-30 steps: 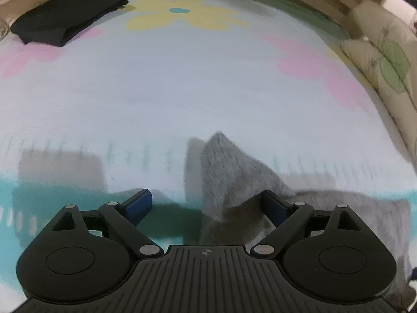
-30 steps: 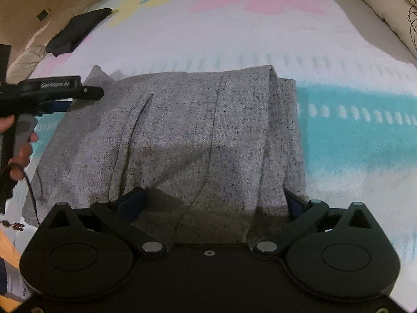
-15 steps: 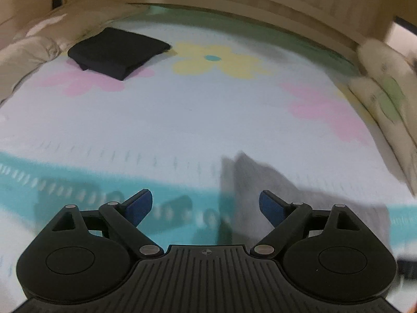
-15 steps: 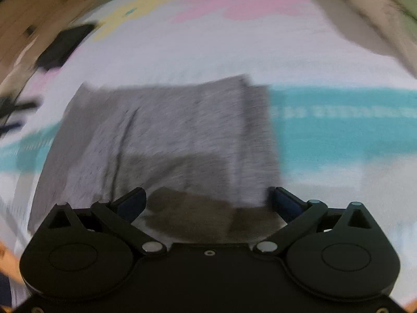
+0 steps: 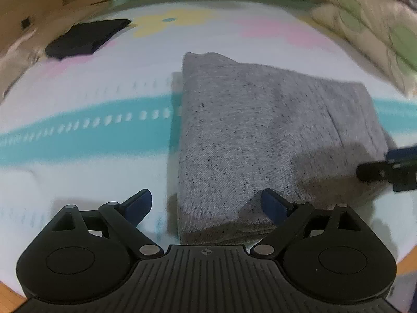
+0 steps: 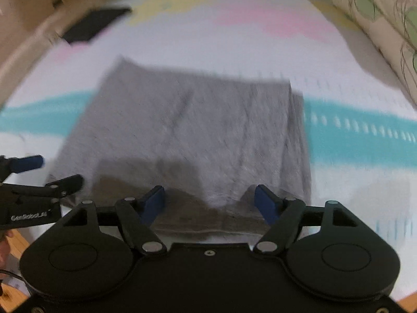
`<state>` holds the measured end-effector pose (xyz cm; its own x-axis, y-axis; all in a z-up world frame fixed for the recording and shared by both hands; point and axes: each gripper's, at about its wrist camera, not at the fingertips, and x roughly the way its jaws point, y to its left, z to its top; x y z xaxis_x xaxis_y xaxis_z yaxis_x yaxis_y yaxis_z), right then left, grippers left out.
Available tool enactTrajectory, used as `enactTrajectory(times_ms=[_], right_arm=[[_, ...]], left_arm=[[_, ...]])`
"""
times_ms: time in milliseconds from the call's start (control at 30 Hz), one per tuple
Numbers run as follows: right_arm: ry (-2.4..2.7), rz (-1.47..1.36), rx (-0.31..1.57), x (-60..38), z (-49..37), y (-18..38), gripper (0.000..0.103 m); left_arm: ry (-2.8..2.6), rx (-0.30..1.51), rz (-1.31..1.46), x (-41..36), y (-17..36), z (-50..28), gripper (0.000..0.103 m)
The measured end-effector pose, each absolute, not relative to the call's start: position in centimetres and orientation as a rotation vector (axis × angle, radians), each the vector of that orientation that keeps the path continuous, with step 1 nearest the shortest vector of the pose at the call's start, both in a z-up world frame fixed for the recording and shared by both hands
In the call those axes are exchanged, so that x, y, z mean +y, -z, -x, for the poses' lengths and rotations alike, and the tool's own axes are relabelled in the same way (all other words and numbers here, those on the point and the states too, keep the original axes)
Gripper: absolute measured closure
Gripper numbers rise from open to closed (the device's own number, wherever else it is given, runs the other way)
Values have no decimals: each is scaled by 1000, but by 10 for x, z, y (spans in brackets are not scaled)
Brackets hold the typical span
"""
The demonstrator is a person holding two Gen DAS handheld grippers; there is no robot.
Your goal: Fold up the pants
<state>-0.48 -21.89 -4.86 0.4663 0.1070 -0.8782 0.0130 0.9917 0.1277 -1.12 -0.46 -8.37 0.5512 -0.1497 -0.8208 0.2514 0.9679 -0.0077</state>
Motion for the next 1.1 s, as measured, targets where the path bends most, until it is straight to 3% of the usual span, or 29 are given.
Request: enactTrajectory(times_ms=[100,267,533,833,1100], right_arm=[[-41,-110,1093,-222,5,51,9],[-39,-157,1127,-231,-1,62,1],[-53,-154,1119,-228,2,63,0],[-146,-280,1081,-258,4,53,1],[-85,-569,988,-319,4,44,1]], left_arm=[[239,1003,-47,5,83,2,9],[225,1003,-31,8,84,0,5],[221,965,-51,8,79,7,6],[134,711,-110,31,33,6,7],[252,877,83,55,63,-40,7]])
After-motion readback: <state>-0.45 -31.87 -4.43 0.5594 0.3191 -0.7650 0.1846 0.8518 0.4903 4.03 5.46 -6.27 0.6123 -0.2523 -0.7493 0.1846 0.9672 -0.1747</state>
